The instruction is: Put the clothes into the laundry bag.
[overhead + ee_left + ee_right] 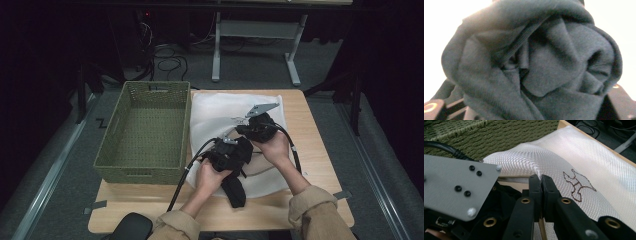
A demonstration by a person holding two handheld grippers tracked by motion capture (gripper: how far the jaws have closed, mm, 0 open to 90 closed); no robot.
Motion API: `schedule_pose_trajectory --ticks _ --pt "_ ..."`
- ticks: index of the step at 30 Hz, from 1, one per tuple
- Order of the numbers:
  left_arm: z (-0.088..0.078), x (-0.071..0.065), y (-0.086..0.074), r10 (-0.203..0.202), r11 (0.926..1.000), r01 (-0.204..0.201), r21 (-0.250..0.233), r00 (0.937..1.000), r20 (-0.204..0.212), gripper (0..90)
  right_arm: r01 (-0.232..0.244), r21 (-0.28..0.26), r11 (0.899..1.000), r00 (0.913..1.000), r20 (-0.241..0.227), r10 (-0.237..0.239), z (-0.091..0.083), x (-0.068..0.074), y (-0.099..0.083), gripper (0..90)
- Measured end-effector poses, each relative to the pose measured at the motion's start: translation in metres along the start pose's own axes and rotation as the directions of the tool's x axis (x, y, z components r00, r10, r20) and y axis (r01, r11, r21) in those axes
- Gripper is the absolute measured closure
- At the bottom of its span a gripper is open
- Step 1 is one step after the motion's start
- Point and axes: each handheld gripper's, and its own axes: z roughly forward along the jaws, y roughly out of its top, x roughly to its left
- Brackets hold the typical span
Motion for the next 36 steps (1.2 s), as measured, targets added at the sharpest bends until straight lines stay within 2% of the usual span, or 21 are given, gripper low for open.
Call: schedule_pose_trajectory --ticks 5,9,13,16,21,23,26,29,32,36 --pt "-0.002 0.001 0.002 0.002 0.9999 -0.002 0.012 1.0000 0.010 34.8 0.010 0.006 1.000 1.0000 -0.001 -0.010 0.002 -0.003 -0.003 88.7" --pt "-0.005 -0.001 0.005 0.024 0.9995 -0.024 0.021 0.9996 0.017 31.3 0.001 0.000 1.000 1.0000 0.002 -0.001 0.003 -0.003 -0.003 88.6" --pt "-0.011 -0.006 0.006 0.040 0.9992 -0.040 -0.001 0.9986 0.034 25.8 -0.004 -0.006 1.000 1.0000 0.009 0.004 0.002 -0.003 -0.003 88.6" --pt "-0.016 -0.007 0.007 0.037 0.9993 -0.036 -0.012 0.9983 0.044 21.5 0.002 -0.006 1.000 1.0000 0.007 -0.002 0.002 -0.002 -0.003 88.6" --pt "-0.022 -0.007 0.008 0.038 0.9990 -0.036 -0.028 0.9978 0.055 19.3 0.009 -0.006 1.000 0.9999 0.008 -0.009 0.003 -0.003 -0.003 88.6" --pt "-0.026 -0.007 0.008 0.049 0.9983 -0.047 -0.034 0.9954 0.083 15.4 0.004 -0.006 1.000 1.0000 0.009 -0.004 0.003 -0.003 -0.003 88.6" --pt "-0.034 -0.008 0.009 0.055 0.9975 -0.051 -0.048 0.9935 0.100 13.6 0.012 -0.005 1.000 0.9999 0.005 -0.012 0.003 -0.003 -0.003 88.6" --pt "-0.041 -0.010 0.010 0.063 0.9969 -0.058 -0.052 0.9933 0.097 13.1 0.011 -0.005 1.000 0.9999 0.005 -0.011 0.004 -0.003 -0.003 88.6" --pt "-0.049 -0.013 0.011 0.076 0.9945 -0.069 -0.078 0.9930 0.090 13.1 -0.003 -0.007 1.000 1.0000 0.006 0.003 0.003 -0.002 -0.002 88.6" --pt "-0.060 -0.017 0.009 0.093 0.9917 -0.085 -0.097 0.9919 0.087 13.3 0.003 -0.006 1.000 1.0000 0.008 -0.003 0.003 -0.002 -0.002 88.6"
